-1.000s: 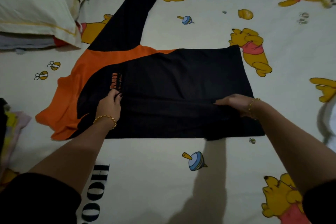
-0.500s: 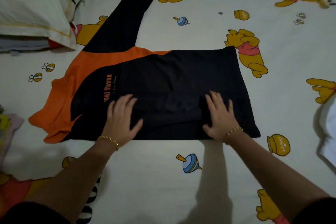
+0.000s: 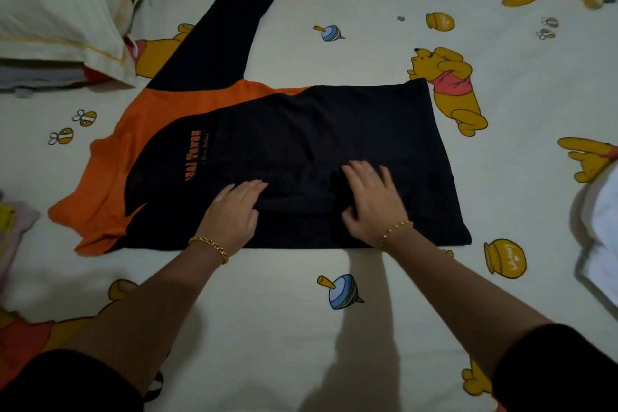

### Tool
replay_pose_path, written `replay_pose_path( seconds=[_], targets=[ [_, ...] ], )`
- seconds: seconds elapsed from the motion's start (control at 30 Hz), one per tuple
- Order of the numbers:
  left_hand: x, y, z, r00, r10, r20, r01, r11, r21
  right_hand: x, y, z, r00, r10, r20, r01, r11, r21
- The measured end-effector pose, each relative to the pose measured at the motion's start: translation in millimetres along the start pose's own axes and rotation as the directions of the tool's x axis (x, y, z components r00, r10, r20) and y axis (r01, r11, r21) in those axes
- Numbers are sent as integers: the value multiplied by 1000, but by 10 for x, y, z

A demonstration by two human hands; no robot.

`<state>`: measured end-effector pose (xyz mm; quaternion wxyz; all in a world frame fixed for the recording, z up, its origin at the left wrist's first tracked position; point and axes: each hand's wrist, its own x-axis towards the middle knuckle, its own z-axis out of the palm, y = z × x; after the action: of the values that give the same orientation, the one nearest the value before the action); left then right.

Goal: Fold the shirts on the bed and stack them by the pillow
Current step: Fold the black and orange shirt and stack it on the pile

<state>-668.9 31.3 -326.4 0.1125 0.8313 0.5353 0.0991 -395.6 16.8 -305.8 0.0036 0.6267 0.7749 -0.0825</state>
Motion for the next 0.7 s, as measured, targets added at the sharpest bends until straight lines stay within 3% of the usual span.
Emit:
replay_pose_path(
  seconds=[0.13,0.33,0.57,0.7],
  targets=[
    [5,59,-19,999,-38,-29,36,997,-71,102,-556,163,992,-117,37,119,992,-41],
    [-79,56,-65,999,-34,-7,33,998,-59,373,-994,174,1000,-26,-6,25,994,-105],
    [-241,18,84,985,-76,152,45,979,200,44,-321,116,986,165,-17,-165,964,-209],
    [-221,71,117,978,-125,167,74,957,281,-357,254,89,962,272,28,-258,937,-234]
  ],
)
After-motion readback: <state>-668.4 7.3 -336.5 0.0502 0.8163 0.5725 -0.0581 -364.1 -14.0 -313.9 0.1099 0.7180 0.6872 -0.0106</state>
